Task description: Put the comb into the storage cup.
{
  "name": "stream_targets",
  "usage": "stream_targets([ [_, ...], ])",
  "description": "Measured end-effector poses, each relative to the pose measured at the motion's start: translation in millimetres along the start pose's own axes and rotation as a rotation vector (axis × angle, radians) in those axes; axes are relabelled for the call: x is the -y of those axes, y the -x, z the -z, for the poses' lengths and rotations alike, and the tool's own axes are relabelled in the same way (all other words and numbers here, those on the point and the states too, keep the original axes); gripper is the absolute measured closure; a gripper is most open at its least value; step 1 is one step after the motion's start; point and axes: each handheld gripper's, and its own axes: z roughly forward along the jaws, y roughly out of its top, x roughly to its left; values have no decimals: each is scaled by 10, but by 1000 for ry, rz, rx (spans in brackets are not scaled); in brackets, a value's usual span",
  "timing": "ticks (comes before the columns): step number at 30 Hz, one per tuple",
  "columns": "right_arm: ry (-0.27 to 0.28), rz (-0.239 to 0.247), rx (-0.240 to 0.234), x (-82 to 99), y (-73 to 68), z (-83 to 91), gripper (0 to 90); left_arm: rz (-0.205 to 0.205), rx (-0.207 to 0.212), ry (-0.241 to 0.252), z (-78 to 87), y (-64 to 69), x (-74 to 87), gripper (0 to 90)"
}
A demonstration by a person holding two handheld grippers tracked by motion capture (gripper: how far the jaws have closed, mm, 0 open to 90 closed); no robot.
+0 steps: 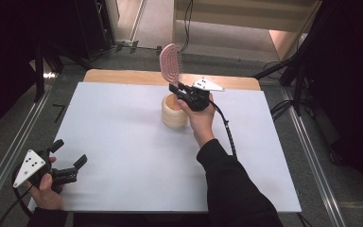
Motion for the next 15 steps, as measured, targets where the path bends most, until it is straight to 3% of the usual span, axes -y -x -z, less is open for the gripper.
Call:
stream_targets([
  [15, -35, -15, 10, 137, 18, 20, 676, -2, 1, -1, -1, 0, -1, 3],
])
